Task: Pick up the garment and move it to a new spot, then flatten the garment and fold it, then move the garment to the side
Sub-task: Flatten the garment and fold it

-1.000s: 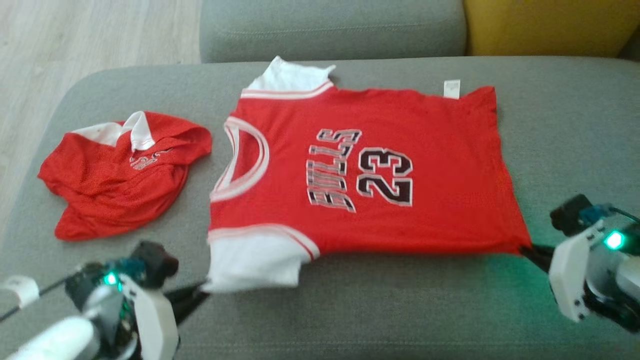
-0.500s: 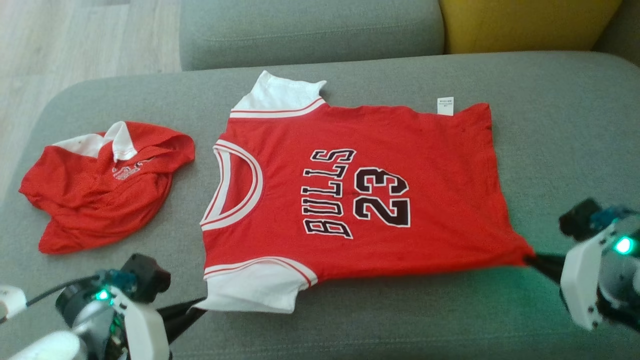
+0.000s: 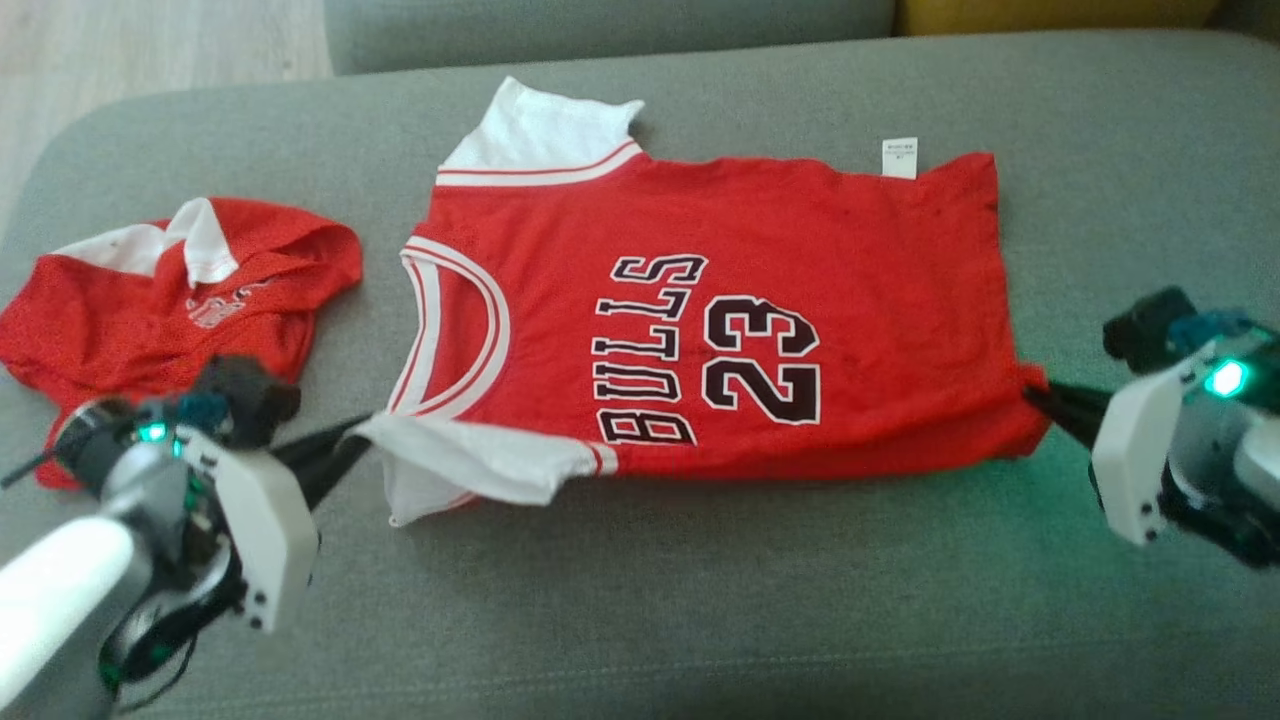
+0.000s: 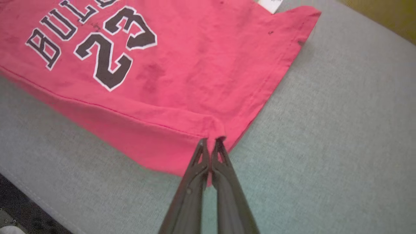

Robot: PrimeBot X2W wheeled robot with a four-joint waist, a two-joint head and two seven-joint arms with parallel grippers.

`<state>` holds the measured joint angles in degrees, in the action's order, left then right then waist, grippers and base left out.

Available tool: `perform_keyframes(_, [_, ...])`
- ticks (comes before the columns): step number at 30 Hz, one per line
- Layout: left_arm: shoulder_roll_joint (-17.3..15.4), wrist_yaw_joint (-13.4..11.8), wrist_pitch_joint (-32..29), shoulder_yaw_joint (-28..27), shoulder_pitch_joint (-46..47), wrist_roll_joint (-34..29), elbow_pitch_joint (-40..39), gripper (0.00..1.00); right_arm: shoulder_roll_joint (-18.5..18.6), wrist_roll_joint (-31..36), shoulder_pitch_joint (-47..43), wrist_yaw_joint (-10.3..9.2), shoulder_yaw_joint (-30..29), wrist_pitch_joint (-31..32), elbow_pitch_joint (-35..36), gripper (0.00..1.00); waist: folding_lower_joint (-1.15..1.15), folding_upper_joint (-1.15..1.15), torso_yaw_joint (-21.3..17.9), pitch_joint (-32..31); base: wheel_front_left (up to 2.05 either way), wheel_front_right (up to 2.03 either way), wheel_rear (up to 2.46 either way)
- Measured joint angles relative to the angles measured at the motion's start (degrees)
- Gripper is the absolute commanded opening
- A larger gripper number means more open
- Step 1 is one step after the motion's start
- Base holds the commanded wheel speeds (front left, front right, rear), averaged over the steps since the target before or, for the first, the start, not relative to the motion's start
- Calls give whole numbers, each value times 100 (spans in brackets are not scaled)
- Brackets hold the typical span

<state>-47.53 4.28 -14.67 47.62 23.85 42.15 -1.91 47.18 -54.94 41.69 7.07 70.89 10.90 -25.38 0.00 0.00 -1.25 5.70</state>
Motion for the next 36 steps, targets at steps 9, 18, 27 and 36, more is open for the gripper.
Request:
perform_keyframes(9, [565,73,99,10,875,-319,906,0,-313,135,433,0,107,-37,-403,0,0,0,-122,368,0,0,0])
perform_keyframes(18, [875,236,272,180,1671,-566,1836,0,-736,380,796,0,242,-207,-776,0,1,0,-337,765,0,0,0])
perform_keyframes(27, [1070,281,425,387,2132,-679,2586,0,-995,504,1060,0,261,-570,-1199,44,1,0,-536,954,0,0,0])
perform_keyframes(36, [1463,-121,1125,224,2221,-771,3249,100,-1301,202,1061,0,36,-1316,-1763,100,1,0,-485,911,0,0,0])
